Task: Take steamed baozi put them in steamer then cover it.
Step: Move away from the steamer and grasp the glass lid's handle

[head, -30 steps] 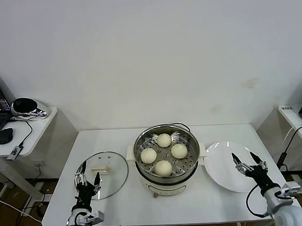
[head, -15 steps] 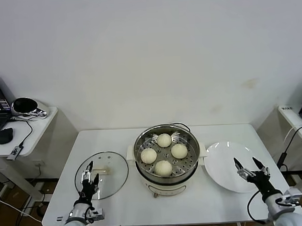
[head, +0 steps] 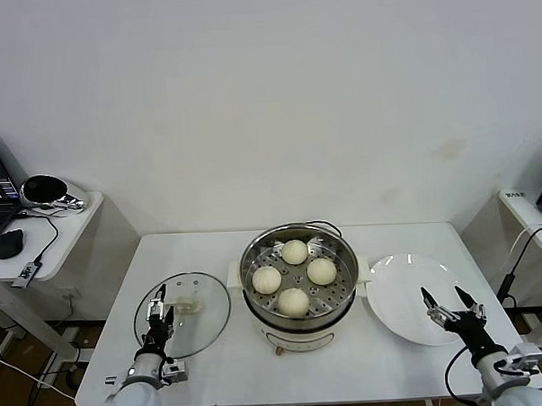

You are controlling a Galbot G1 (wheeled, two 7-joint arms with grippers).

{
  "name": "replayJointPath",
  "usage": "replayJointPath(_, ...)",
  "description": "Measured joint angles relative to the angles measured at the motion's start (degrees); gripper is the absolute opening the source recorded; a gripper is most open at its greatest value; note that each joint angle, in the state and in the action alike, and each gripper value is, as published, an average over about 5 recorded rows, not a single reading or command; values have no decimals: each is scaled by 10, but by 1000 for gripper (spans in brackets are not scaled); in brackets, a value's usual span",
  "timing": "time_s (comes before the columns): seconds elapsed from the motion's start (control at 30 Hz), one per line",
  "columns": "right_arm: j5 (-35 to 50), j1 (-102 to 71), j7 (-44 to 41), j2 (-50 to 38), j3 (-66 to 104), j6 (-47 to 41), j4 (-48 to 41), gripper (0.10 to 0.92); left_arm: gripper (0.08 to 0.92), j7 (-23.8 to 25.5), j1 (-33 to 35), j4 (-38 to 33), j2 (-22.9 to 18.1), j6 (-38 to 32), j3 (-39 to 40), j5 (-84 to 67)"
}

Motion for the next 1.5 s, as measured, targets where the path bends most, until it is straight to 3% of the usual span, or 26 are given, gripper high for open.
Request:
replayJointPath(1.17, -14, 10, -1, 10, -9, 3, -31, 823, 822, -24, -88, 101, -25, 13, 10, -4)
replayJointPath(1.27, -16, 9, -1, 11, -9, 3, -32, 823, 784, -32, -89, 110, -25, 11, 11, -6)
replayJointPath(1.5, -20, 5, -2, 11, -6, 5, -33, 823, 588, -45, -87, 125, -26, 8, 16, -9)
